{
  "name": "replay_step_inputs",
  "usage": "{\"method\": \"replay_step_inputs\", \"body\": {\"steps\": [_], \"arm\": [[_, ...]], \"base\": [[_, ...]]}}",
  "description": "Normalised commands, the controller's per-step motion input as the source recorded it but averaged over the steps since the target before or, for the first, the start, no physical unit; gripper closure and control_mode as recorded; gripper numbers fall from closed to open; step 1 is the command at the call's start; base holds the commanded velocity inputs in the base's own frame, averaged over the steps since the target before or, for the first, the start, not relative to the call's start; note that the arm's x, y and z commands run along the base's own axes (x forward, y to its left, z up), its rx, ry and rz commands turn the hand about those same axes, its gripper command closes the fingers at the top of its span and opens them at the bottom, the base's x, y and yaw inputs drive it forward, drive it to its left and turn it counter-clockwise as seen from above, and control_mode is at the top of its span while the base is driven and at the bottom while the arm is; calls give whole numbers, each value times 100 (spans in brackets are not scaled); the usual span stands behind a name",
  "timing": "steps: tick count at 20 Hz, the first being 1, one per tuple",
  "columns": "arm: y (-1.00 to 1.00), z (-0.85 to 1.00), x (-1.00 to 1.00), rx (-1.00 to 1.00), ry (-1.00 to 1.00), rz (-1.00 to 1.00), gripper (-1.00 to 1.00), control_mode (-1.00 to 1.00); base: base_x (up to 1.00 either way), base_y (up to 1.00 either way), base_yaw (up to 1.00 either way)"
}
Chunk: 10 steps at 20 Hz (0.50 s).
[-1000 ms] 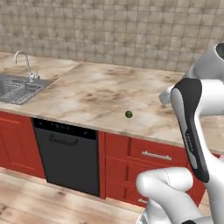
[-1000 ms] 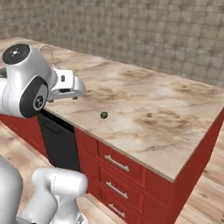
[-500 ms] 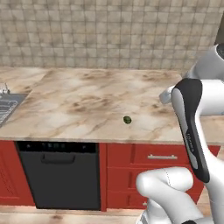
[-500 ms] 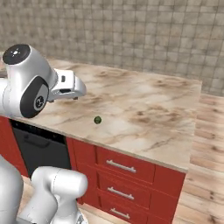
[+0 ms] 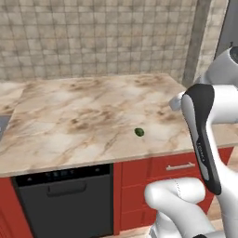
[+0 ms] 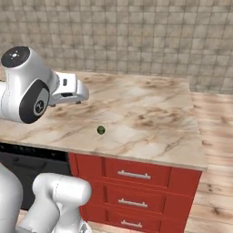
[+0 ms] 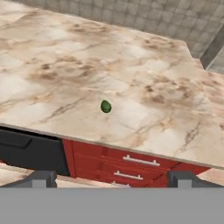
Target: Place the liquor and beer on the top shelf of the fridge to keep them out of children's reach, and place the avocado on lower shelves for easy access.
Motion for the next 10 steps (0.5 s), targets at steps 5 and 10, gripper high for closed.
{"method": "replay_step_inputs", "body": {"steps": [5,10], "arm": [[0,0,0,0,0,0,-100,100],[0,0,0,0,0,0,-100,100]], "base": [[53,27,-33],[53,1,-26]]}}
